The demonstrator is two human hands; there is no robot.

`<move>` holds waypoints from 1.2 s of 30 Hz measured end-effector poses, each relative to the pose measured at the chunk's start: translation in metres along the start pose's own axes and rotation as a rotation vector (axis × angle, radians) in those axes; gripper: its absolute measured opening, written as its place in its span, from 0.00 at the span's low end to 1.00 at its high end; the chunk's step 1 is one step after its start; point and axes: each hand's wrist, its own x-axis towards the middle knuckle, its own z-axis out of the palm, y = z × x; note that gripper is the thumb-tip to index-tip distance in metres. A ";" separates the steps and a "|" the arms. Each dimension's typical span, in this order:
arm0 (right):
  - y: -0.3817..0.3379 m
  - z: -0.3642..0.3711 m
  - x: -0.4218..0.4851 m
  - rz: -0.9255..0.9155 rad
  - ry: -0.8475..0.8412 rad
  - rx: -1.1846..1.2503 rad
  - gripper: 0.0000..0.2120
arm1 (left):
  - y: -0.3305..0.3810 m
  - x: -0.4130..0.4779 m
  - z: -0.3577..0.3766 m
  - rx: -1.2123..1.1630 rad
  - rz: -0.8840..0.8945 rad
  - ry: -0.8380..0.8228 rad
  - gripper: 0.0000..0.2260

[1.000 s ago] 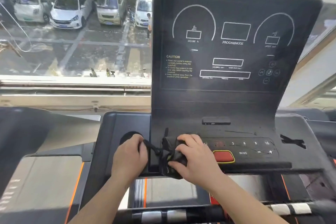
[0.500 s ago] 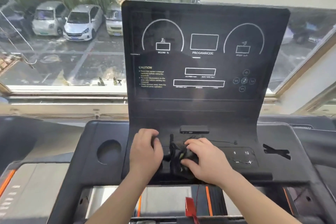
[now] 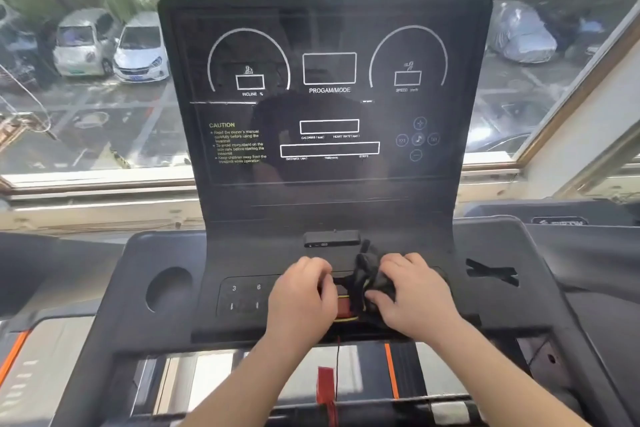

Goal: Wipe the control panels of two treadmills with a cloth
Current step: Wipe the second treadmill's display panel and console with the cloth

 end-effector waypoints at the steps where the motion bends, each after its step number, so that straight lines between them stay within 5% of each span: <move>1: -0.009 0.007 -0.003 -0.040 0.039 0.025 0.17 | 0.004 -0.005 0.001 0.004 0.003 -0.015 0.05; 7: 0.008 0.009 -0.028 -0.155 0.065 0.076 0.15 | 0.007 -0.028 0.011 0.036 0.089 -0.090 0.06; 14: 0.048 0.009 -0.026 0.364 0.290 -0.009 0.16 | 0.016 -0.028 0.025 -0.010 0.181 -0.121 0.05; 24: 0.048 0.014 -0.060 -0.083 0.236 0.070 0.16 | 0.032 -0.027 0.041 -0.096 0.210 -0.104 0.05; 27: 0.076 0.003 -0.035 -0.006 0.244 -0.005 0.19 | 0.045 -0.024 0.046 -0.117 0.222 -0.088 0.05; 32: 0.106 -0.013 0.020 0.394 0.139 0.139 0.20 | 0.061 -0.022 0.055 -0.147 0.172 -0.057 0.06; 36: 0.095 -0.002 0.012 0.293 0.232 0.013 0.18 | 0.072 -0.021 0.066 -0.154 0.135 -0.029 0.06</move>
